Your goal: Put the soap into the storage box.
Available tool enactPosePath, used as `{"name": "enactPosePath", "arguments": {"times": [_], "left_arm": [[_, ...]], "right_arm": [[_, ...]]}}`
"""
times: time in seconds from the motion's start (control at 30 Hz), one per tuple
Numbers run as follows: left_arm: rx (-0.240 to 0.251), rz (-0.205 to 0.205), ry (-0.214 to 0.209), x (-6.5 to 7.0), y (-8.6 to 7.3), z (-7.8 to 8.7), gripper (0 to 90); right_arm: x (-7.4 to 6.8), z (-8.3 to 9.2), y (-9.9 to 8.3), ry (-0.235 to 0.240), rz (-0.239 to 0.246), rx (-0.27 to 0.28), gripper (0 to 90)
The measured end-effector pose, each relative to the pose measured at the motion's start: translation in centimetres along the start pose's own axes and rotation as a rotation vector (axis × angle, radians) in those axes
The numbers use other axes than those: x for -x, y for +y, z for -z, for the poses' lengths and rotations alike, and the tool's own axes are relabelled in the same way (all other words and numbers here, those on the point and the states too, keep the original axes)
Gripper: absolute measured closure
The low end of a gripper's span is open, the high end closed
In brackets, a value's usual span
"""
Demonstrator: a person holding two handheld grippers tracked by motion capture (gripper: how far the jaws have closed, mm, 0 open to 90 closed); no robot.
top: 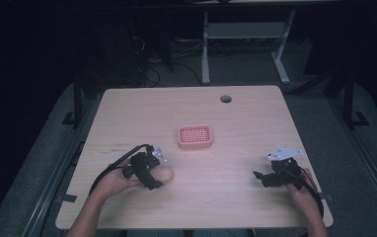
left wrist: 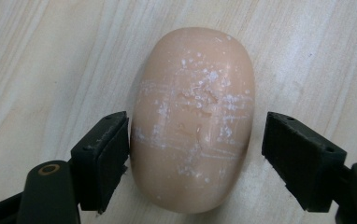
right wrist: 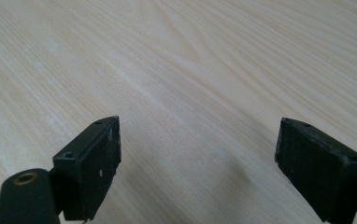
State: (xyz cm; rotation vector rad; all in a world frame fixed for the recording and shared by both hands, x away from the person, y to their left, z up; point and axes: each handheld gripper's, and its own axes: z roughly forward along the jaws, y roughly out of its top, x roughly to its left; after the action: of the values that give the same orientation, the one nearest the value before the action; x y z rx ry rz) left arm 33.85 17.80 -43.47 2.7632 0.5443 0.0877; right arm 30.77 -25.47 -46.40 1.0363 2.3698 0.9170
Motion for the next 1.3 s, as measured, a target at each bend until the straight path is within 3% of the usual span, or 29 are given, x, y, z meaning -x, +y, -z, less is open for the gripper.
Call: {"name": "enactPosePath", "arguments": {"times": [0.73, 1.3], "left_arm": [[-0.049, -0.039, -0.007, -0.2, 1.2, -1.1, 26.3], [-0.049, -0.053, -0.018, -0.1, 1.4, -1.0, 31.4]], "right_arm": [[0.0, 0.0, 0.0, 0.001, 0.001, -0.003, 13.9], [0.1, 0.0, -0.1, 0.001, 0.000, -0.006, 13.9]]}}
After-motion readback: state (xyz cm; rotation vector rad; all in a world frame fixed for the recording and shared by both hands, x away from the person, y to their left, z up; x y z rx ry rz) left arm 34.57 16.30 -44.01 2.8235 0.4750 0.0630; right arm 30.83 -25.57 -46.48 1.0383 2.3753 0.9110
